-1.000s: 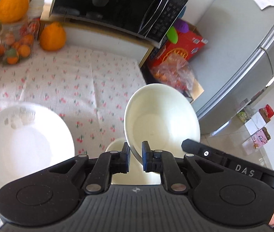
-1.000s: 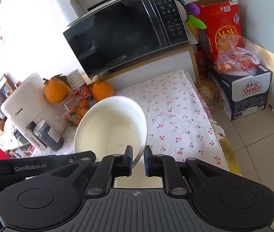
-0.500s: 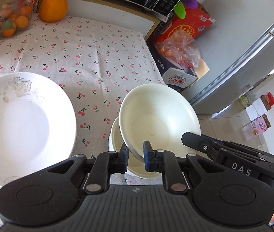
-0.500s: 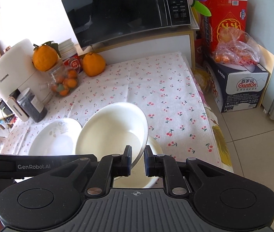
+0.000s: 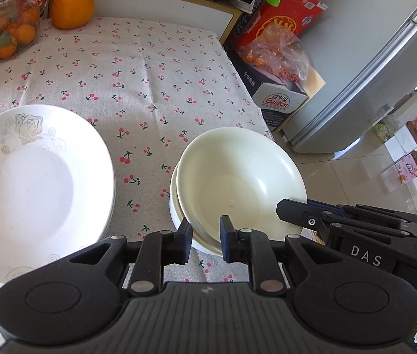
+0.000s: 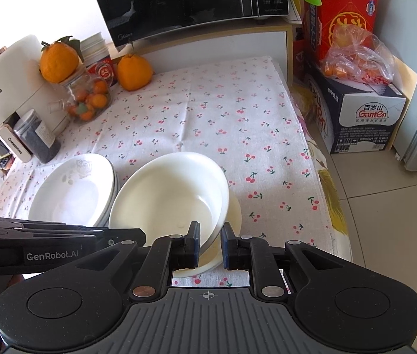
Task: Organize plates and bowls
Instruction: 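Lower the white bowl into the stacked bowls with both tools, then open both tools and release the bowl rim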
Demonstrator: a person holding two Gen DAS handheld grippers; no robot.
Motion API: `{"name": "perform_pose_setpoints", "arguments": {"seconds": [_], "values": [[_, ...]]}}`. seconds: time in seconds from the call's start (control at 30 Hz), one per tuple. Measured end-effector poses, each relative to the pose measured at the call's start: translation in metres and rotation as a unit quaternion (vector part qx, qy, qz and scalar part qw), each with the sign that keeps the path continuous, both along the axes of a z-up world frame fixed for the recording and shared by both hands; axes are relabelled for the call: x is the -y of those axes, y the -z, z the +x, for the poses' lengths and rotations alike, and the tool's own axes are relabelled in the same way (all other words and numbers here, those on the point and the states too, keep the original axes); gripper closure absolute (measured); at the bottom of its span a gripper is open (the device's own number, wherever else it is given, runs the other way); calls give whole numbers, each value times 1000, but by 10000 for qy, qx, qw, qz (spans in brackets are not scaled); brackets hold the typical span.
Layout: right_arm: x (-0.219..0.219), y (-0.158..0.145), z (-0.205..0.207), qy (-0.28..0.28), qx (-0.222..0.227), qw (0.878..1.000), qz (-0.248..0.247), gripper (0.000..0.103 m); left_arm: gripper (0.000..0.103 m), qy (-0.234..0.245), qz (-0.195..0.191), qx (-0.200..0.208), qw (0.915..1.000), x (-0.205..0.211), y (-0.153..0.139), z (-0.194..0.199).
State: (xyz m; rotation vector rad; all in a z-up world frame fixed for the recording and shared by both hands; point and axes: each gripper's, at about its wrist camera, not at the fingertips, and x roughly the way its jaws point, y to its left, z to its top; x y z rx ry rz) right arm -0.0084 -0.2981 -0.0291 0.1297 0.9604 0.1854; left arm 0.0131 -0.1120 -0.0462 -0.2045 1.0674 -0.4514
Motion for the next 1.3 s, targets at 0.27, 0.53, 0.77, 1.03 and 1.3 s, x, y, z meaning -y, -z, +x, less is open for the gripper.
{"name": "perform_pose_setpoints", "arguments": {"seconds": [0.27,0.53,0.77,1.03,1.3], "values": [[-1,3,1,-28,-113,9999,-53,86,83,51,147,-13,9999,6,3,1],[-1,4,2,-13,-154,9998,-161,86,79,43,194,34,9998,5,4,2],[0,4,1,77,-145,9996,-220,76,72,-19,187,145,9997,1,-1,1],[7,-1,1,200,-26,9996,-178,58,64,-138,121,160,9997,-4,-5,3],[11,-4,1,382,48,9989,-273,22,46,-255,74,212,9994,-5,-7,3]]}}
